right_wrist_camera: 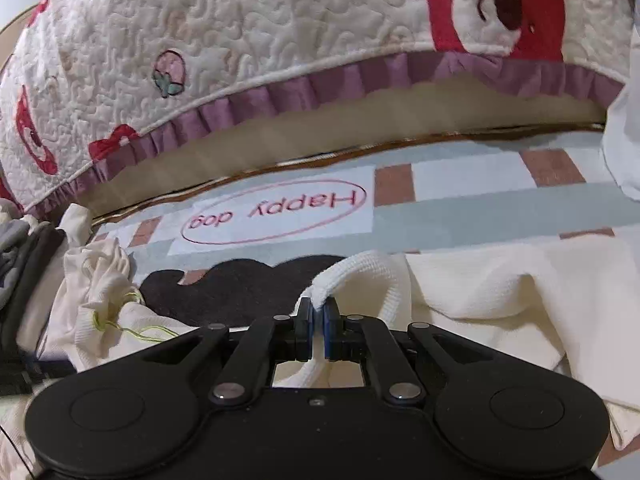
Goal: Fold clothes
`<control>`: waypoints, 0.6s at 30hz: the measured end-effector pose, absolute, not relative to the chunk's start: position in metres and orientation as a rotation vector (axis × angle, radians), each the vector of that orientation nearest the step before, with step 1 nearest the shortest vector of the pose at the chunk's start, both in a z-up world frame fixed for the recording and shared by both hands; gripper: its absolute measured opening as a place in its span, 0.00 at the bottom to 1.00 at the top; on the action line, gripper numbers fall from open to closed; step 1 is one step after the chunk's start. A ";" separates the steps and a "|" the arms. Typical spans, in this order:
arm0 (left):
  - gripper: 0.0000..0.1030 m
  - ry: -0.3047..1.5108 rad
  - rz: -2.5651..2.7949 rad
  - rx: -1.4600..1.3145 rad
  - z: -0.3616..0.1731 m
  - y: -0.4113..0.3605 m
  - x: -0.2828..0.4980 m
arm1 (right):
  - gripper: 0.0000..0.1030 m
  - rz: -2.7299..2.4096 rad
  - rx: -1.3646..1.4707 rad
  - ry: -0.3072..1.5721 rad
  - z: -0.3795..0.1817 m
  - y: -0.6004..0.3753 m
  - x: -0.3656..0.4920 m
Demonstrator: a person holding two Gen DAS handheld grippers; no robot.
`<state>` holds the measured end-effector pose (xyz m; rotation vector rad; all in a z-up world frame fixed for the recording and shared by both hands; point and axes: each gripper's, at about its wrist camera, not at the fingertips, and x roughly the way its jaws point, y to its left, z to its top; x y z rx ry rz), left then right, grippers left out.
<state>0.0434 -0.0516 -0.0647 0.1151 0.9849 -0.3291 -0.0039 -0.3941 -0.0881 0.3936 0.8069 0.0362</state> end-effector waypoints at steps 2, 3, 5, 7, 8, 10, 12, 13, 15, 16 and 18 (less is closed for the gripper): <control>0.59 0.970 -0.259 0.112 -0.052 -0.052 0.074 | 0.07 0.041 0.389 0.807 -0.087 -0.392 -0.004; 0.59 0.983 -0.244 0.107 -0.050 -0.054 0.088 | 0.07 0.049 0.381 0.802 -0.086 -0.390 -0.005; 0.59 1.025 -0.241 0.122 -0.055 -0.062 0.113 | 0.07 0.065 0.367 0.789 -0.084 -0.384 -0.006; 0.59 1.078 -0.273 0.191 -0.070 -0.080 0.127 | 0.07 0.080 0.370 0.777 -0.083 -0.383 -0.007; 0.59 1.101 -0.292 0.229 -0.079 -0.090 0.130 | 0.07 0.088 0.373 0.770 -0.082 -0.384 -0.008; 0.59 1.158 -0.370 0.292 -0.100 -0.106 0.133 | 0.07 0.103 0.388 0.750 -0.081 -0.386 -0.010; 0.57 1.185 -0.389 0.308 -0.114 -0.110 0.135 | 0.07 0.118 0.426 0.713 -0.079 -0.393 -0.012; 0.41 1.177 -0.389 0.300 -0.117 -0.108 0.135 | 0.07 0.126 0.444 0.695 -0.078 -0.397 -0.014; 0.08 1.074 -0.338 0.344 -0.108 -0.097 0.129 | 0.07 0.132 0.472 0.668 -0.078 -0.403 -0.015; 0.08 1.012 -0.304 0.380 -0.102 -0.091 0.125 | 0.07 0.125 0.476 0.667 -0.080 -0.405 -0.013; 0.07 0.854 -0.273 0.426 -0.080 -0.077 0.118 | 0.07 0.105 0.459 0.672 -0.087 -0.407 -0.007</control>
